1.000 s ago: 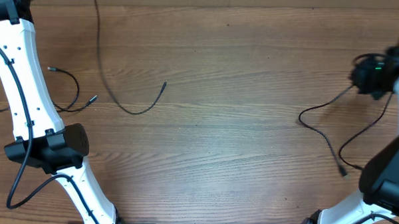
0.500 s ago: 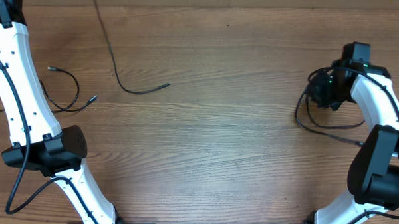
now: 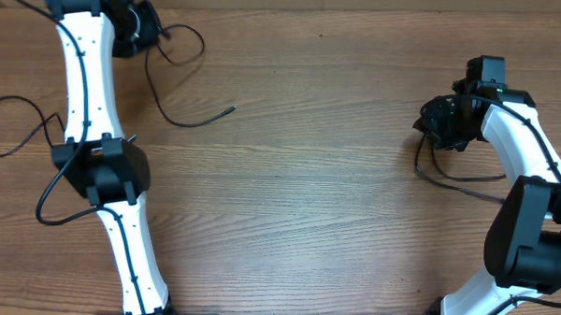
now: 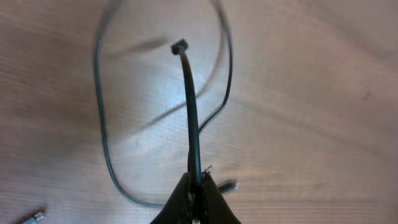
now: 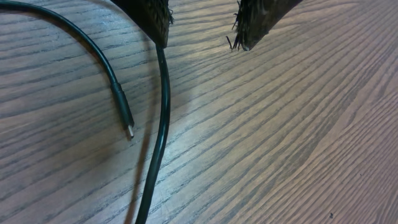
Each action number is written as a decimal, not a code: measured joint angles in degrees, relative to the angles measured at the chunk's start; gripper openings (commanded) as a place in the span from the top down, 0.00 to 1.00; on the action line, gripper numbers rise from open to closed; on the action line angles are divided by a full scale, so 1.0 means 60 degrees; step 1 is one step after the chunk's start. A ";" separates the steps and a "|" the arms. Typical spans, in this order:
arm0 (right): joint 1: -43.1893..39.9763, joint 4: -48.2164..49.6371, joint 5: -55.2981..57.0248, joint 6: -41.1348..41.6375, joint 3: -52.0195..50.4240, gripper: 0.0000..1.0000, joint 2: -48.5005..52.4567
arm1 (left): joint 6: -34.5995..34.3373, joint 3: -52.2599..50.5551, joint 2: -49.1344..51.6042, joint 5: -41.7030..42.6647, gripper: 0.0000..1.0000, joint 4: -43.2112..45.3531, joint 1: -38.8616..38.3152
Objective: Untangle cables
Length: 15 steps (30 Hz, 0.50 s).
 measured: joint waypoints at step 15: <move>0.0000 0.0022 0.0011 -0.0004 0.0000 0.56 0.0000 | 0.1217 0.0004 0.0386 -0.4976 0.00 -0.1504 -0.0488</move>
